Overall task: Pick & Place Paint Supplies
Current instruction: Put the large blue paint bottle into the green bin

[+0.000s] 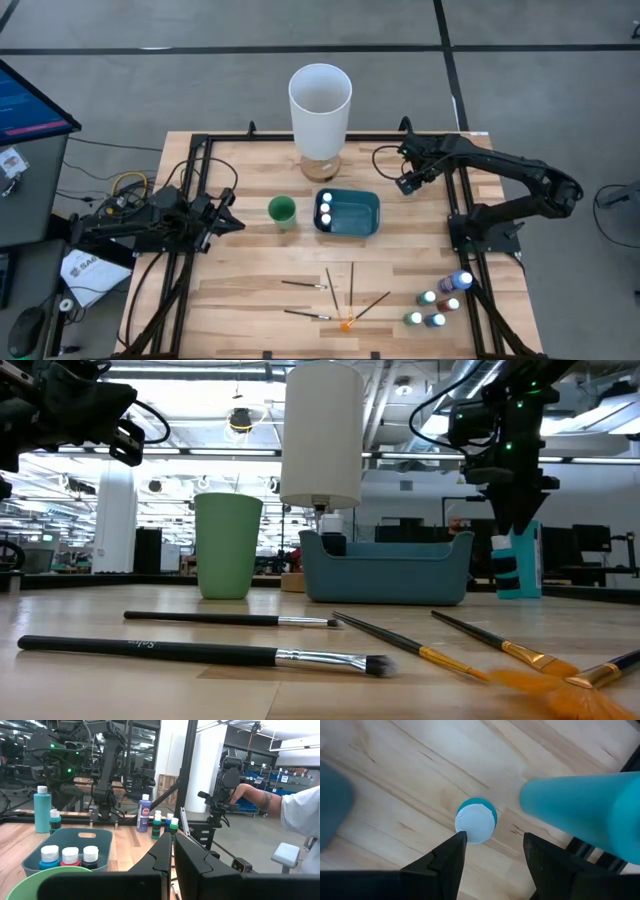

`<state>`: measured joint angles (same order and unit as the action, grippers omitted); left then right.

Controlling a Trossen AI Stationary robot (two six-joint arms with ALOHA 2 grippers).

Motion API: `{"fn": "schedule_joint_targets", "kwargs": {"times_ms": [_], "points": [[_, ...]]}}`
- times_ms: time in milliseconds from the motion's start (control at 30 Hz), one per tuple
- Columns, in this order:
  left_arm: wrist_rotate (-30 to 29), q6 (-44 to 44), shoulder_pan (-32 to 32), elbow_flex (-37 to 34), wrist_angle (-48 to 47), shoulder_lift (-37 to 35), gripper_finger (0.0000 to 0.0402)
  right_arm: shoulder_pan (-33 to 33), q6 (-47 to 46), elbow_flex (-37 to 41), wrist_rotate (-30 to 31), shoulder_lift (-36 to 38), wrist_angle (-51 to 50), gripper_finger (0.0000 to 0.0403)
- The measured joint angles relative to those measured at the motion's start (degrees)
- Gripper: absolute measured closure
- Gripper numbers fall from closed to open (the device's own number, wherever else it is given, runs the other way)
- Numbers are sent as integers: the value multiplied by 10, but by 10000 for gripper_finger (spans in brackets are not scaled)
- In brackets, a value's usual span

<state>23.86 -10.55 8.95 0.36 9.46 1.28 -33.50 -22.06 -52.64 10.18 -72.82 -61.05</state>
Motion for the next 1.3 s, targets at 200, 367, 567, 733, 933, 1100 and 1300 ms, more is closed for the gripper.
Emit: {"fn": "schedule_joint_targets", "kwargs": {"times_ms": [200, 367, 567, 733, 933, 1100, 1300], "points": [[0, 0, 0, 0, 0, 0, 394, -1, 8, 0, 1, 15, -19, 209], [0, 0, 0, 0, 0, 0, 394, -1, 12, -35, 1, 53, -49, 210], [0, 0, 0, 0, 0, 0, 394, -16, 12, -90, 2, 92, -68, 211], [0, 0, 0, 0, 0, 0, 394, -71, 12, -119, 6, 93, -76, 213], [0, 0, 0, 0, 0, 0, 394, -148, 45, -120, 5, 65, -91, 216], [0, 0, 0, 0, 0, 0, 394, -187, 77, -120, -7, 36, -97, 211], [0, 0, 0, 0, 0, 0, 394, -206, 102, -120, -45, 18, -94, 202]]}}
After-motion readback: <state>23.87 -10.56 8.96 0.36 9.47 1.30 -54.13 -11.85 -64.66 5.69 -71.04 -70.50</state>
